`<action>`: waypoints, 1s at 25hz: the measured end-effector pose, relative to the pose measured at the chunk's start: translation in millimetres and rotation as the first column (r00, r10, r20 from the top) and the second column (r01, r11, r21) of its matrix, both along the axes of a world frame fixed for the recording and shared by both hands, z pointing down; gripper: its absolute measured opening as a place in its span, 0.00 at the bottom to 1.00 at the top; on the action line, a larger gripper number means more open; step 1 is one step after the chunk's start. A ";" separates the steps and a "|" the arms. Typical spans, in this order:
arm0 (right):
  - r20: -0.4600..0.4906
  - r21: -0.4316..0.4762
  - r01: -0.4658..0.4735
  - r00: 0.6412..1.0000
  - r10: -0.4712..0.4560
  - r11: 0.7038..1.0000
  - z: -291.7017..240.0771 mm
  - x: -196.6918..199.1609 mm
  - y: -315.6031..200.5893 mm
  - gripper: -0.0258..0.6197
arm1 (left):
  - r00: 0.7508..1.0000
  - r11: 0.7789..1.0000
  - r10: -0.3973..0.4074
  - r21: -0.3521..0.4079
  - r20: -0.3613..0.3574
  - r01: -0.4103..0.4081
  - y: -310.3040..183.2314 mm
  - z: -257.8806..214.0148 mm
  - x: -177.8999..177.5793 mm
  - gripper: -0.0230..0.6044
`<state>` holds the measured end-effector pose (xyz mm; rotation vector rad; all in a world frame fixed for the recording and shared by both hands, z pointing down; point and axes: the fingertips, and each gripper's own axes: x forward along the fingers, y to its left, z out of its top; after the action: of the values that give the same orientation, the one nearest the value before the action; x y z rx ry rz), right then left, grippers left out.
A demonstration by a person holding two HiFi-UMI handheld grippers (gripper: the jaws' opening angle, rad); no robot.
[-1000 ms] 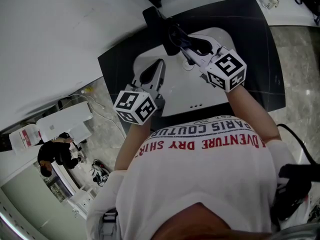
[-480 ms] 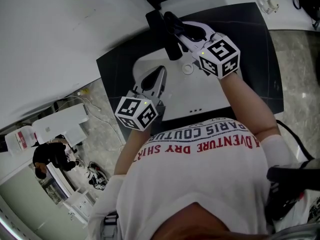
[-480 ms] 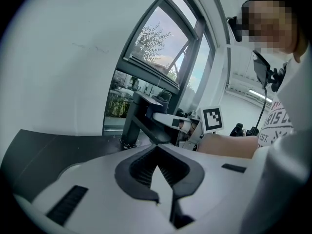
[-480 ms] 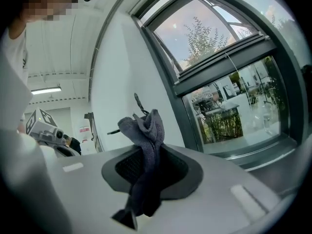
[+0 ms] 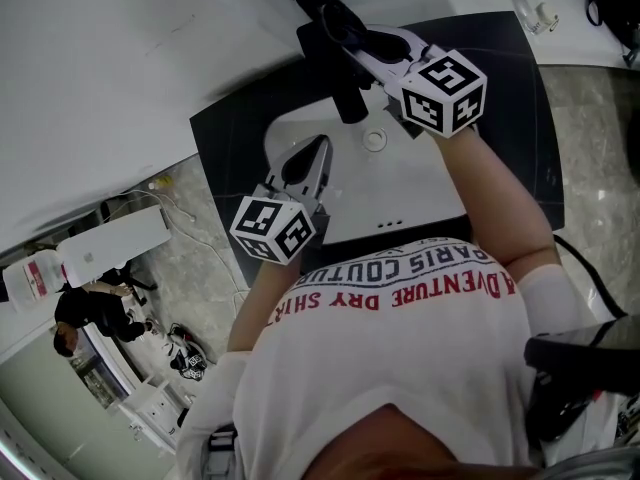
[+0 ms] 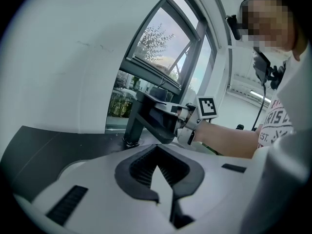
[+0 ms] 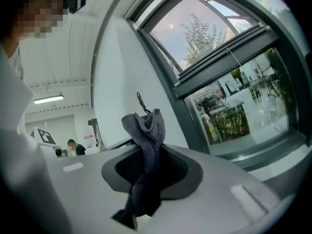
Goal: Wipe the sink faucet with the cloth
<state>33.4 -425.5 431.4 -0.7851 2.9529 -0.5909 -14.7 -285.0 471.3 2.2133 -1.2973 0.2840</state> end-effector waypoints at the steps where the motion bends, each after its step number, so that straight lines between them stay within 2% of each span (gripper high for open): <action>1: 0.015 -0.017 0.011 1.000 -0.010 1.000 0.7 -0.2 -0.5 0.16 | 1.000 1.000 -0.002 -0.002 -0.001 0.002 0.3 1.2 -1.4 0.04; 6: 0.009 -0.087 0.031 0.999 -0.031 0.996 16.7 -3.5 -6.5 0.16 | 1.000 1.000 -0.010 -0.013 -0.005 0.010 0.2 7.1 -5.9 0.04; 14: -0.174 -0.249 -0.008 0.984 -0.037 0.968 83.6 -8.4 -12.8 0.16 | 1.000 1.000 -0.008 -0.024 -0.006 0.008 -1.6 12.7 -8.0 0.04; 21: -0.285 -0.284 -0.057 0.958 -0.027 0.957 110.4 -9.2 -14.9 0.16 | 1.000 1.000 -0.015 -0.018 -0.017 0.015 -6.4 13.1 -10.5 0.04; 25: -0.278 -0.303 -0.057 0.960 -0.031 0.951 114.1 -8.2 -13.9 0.16 | 1.000 1.000 -0.014 -0.019 -0.013 0.014 -5.9 12.8 -10.5 0.04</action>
<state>25.3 -439.3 545.4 -0.9879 3.1460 -1.0425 -25.1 -291.0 484.1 2.1861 -1.2973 0.2746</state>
